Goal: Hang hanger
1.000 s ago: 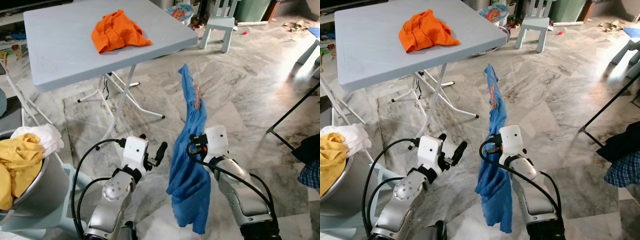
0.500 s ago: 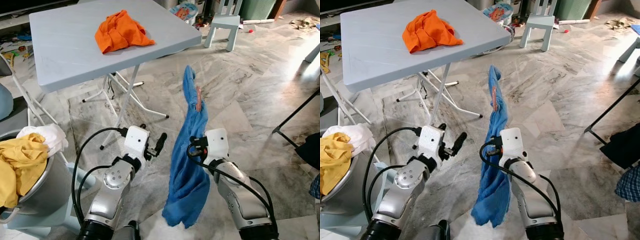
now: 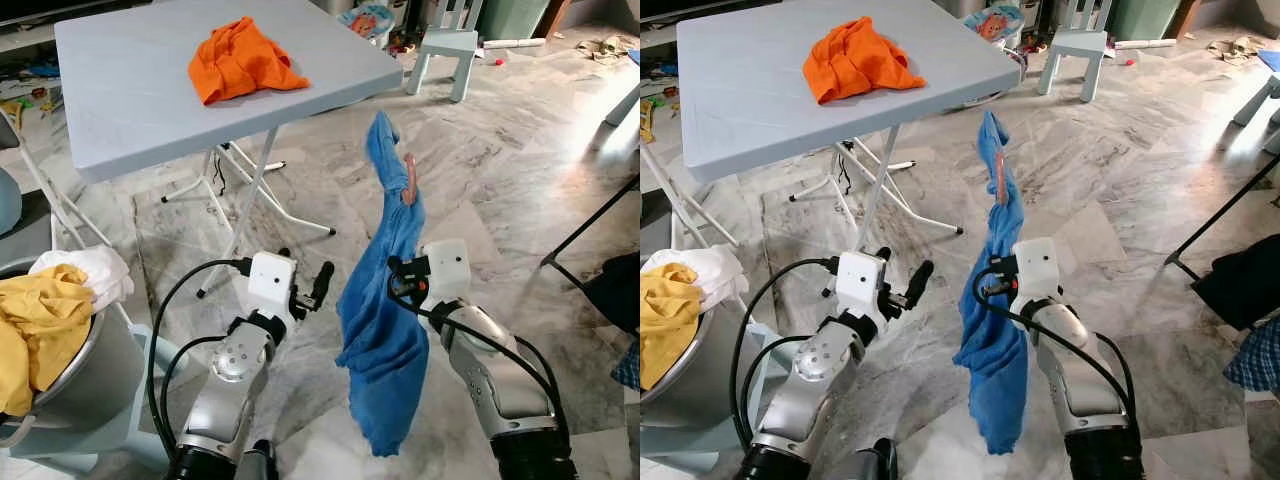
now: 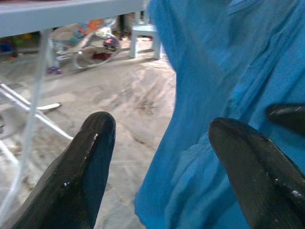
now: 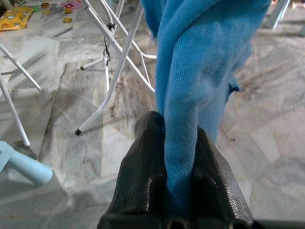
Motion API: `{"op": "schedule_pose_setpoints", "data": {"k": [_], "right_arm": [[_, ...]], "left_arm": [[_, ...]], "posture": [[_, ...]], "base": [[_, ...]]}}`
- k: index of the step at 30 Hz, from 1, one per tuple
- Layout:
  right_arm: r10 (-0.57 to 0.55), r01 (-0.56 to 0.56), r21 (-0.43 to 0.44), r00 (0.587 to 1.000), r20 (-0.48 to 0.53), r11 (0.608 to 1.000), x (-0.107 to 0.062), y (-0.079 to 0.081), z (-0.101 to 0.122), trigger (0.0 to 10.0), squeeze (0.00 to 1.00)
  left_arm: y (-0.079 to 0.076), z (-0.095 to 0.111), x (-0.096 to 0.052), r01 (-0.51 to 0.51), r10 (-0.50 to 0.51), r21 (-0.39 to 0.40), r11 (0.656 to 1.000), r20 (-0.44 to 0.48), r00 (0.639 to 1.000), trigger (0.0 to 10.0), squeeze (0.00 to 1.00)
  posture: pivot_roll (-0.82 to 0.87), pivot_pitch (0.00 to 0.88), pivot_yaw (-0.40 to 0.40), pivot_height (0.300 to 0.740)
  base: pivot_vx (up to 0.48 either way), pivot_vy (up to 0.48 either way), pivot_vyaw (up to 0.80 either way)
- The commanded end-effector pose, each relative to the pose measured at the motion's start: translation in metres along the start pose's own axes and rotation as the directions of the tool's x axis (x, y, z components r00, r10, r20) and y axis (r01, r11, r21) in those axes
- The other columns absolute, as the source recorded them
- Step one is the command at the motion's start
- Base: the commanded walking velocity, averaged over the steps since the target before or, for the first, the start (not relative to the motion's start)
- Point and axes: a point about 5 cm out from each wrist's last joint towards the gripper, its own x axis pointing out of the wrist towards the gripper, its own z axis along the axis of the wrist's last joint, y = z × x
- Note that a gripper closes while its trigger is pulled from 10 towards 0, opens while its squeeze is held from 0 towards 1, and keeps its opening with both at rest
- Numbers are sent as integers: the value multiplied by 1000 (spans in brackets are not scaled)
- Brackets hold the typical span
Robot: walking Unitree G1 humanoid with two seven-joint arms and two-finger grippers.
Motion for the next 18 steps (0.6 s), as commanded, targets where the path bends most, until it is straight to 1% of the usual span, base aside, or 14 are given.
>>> {"op": "schedule_pose_setpoints", "data": {"k": [1, 4, 8, 18], "right_arm": [[5, -3, -24, 998, 59, 1000, -1, 5, 12, 10000, 0], [-18, 19, -19, 998, 62, 1000, -3, 5, 12, 10000, 0], [-9, 11, -27, 998, 58, 1000, -6, 9, 10, 10000, 0], [-7, 10, -42, 998, 68, 999, -2, 8, 14, 10000, 0]], "left_arm": [[-4, 3, 0, 24, -24, -1, 1000, 13, 1000, 10000, 0], [-5, 2, -1, 19, -19, -4, 1000, 11, 1000, 10000, 0], [-4, 1, -1, 10, -10, -9, 1000, 6, 1000, 10000, 0], [-7, -1, 0, 12, -13, -7, 1000, -3, 1000, 10000, 0]], "posture": [[0, 170, -28, 740], [-3, 175, -30, 740], [-6, 178, -35, 740], [-5, 173, -37, 740]], "base": [[375, 0, 0], [416, 0, 0], [414, 0, 0], [402, 0, 0]]}}
